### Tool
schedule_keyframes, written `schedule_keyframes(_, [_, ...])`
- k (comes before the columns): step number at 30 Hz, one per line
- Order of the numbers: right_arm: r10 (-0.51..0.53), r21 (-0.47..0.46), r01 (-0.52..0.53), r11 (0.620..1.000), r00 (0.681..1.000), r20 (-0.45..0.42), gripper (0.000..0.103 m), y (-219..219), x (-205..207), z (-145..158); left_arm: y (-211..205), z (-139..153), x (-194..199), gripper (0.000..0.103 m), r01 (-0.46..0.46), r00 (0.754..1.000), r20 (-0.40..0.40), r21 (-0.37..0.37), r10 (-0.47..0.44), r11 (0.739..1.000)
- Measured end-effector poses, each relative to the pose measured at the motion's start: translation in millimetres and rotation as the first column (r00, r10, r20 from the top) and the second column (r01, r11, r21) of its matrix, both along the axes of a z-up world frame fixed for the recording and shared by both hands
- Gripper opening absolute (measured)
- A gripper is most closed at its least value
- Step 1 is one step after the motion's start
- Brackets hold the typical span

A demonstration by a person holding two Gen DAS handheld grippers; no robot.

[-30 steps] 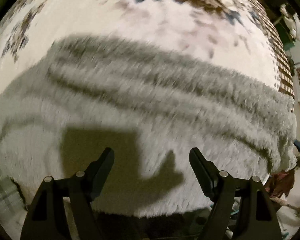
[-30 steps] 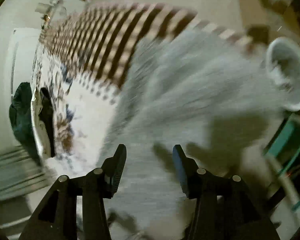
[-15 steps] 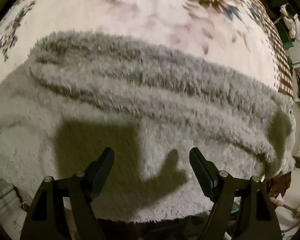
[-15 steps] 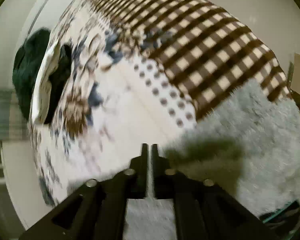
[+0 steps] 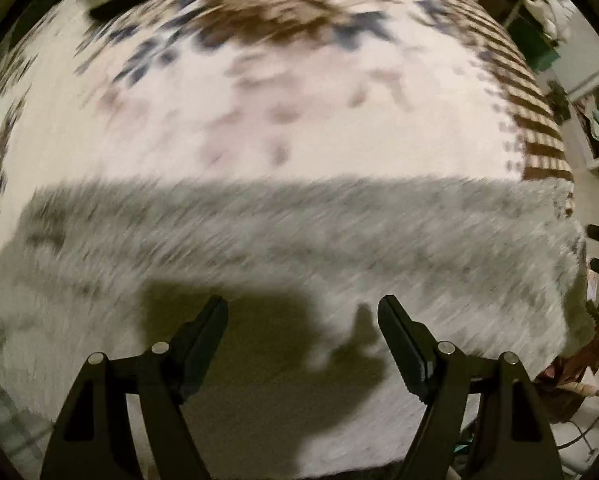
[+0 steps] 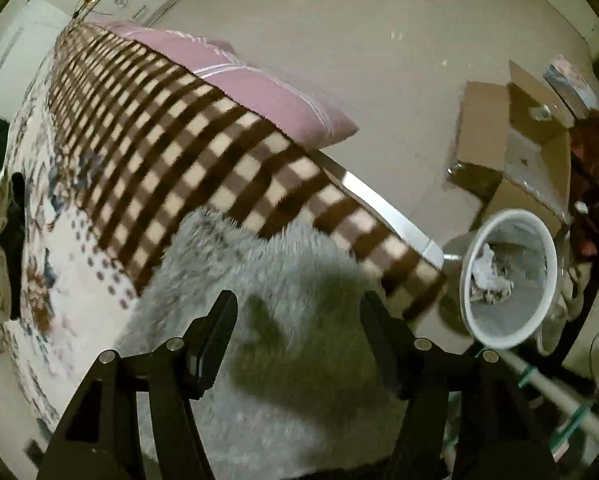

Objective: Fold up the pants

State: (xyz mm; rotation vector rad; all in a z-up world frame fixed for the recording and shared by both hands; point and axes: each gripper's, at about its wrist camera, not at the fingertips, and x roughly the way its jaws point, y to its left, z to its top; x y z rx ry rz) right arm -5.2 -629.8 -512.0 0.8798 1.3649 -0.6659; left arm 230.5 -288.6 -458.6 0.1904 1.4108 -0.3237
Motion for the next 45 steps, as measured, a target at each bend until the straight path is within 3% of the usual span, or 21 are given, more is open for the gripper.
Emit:
schedule_keyframes(1, [0.022,0.022,-0.021,1.0,1.0,-0.007,0.063,-0.9,4.4,-9.2,-9.6,2.2,5.5,0.076,0.017,1.0,0.005,-0.002,-0.017,1.0])
schedule_keyframes(2, [0.033,0.04,-0.033,0.999,0.999,0.0,0.052,-0.5,7.2,-16.8,-20.9,2.0,10.4,0.076,0.036,0.999,0.011,0.001,-0.036,0.999])
schedule_keyframes(3, [0.056,0.032,-0.056,0.998,0.998,-0.005,0.005,0.5,10.7,-19.3,-33.5,1.6,13.3,0.076,0.057,0.998,0.015,0.003,-0.057,0.998])
schedule_keyframes(4, [0.074,0.01,-0.074,0.997,0.997,-0.02,0.001,0.8,12.3,-17.2,-47.4,2.5,13.8,0.076,0.075,0.997,0.019,0.001,-0.075,0.997])
schedule_keyframes(7, [0.125,-0.128,-0.116,0.985,0.99,0.065,0.001,4.9,20.4,24.9,-73.4,1.1,20.9,0.076,0.114,0.993,0.03,-0.003,-0.114,0.993])
schedule_keyframes(11, [0.138,-0.177,-0.102,0.979,0.968,0.207,0.001,-2.6,31.0,69.0,-87.9,-5.9,27.8,0.076,0.133,0.991,0.016,0.002,-0.133,0.991])
schedule_keyframes(14, [0.154,-0.093,-0.137,0.986,0.963,0.22,0.002,-18.8,51.7,57.6,-95.6,-17.3,22.6,0.076,0.131,0.991,-0.002,0.015,-0.131,0.991])
schedule_keyframes(16, [0.154,-0.053,-0.148,0.988,0.977,0.145,0.025,-28.3,54.4,39.8,-103.2,-28.5,16.0,0.076,0.126,0.992,-0.008,0.02,-0.126,0.992])
schedule_keyframes(17, [0.134,-0.057,-0.127,0.99,0.981,0.142,0.054,-31.7,46.5,39.2,-102.9,-28.3,14.3,0.076,0.125,0.992,-0.009,0.02,-0.125,0.992])
schedule_keyframes(18, [0.111,-0.062,-0.102,0.993,0.981,0.157,0.068,-32.5,41.7,42.2,-92.1,-22.7,5.9,0.076,0.123,0.992,-0.006,0.02,-0.123,0.992])
schedule_keyframes(21, [-0.02,-0.05,0.029,0.998,0.985,0.17,0.068,-28.3,-4.3,54.1,-63.1,-10.5,-4.9,0.076,0.11,0.994,-0.002,0.023,-0.11,0.994])
schedule_keyframes(24, [-0.192,0.051,0.186,0.981,0.968,0.161,0.068,-4.2,-56.7,45.4,-32.5,-8.1,-14.1,0.076,0.081,0.997,-0.001,0.037,-0.081,0.996])
schedule_keyframes(29, [-0.37,0.256,0.322,0.912,0.914,0.168,0.064,30.4,-102.8,-18.5,1.5,-26.9,-26.6,0.076,0.034,0.997,-0.073,0.082,-0.028,0.996])
schedule_keyframes(30, [-0.377,0.257,0.325,0.91,0.907,0.187,0.042,32.1,-102.3,-24.0,4.9,-29.2,-29.6,0.076,0.032,0.997,-0.078,0.088,-0.026,0.996])
schedule_keyframes(31, [-0.359,0.235,0.311,0.921,0.911,0.203,0.005,34.6,-99.2,-25.4,6.1,-31.4,-31.3,0.076,0.037,0.996,-0.081,0.095,-0.029,0.995])
schedule_keyframes(34, [-0.254,0.056,0.248,0.967,0.946,0.202,0.005,36.3,-84.1,-5.3,10.8,-32.2,-41.2,0.076,0.059,0.996,-0.074,0.104,-0.051,0.993])
schedule_keyframes(37, [-0.259,-0.051,0.272,0.961,0.948,0.188,0.004,19.3,-83.7,14.1,16.4,-35.3,-58.3,0.076,0.073,0.995,-0.079,0.104,-0.065,0.992])
schedule_keyframes(41, [-0.284,0.145,0.263,0.954,0.947,0.15,0.009,1.1,-82.1,-12.7,32.7,-31.4,-72.4,0.076,0.071,0.994,-0.091,0.09,-0.062,0.993])
schedule_keyframes(43, [-0.264,0.131,0.249,0.96,0.958,0.111,0.029,3.8,-82.2,-9.1,38.5,-27.3,-78.5,0.076,0.074,0.993,-0.095,0.083,-0.066,0.994])
schedule_keyframes(45, [-0.276,0.098,0.265,0.959,0.953,0.126,0.042,14.3,-92.9,6.7,51.9,-18.8,-86.5,0.076,0.074,0.993,-0.098,0.077,-0.066,0.994])
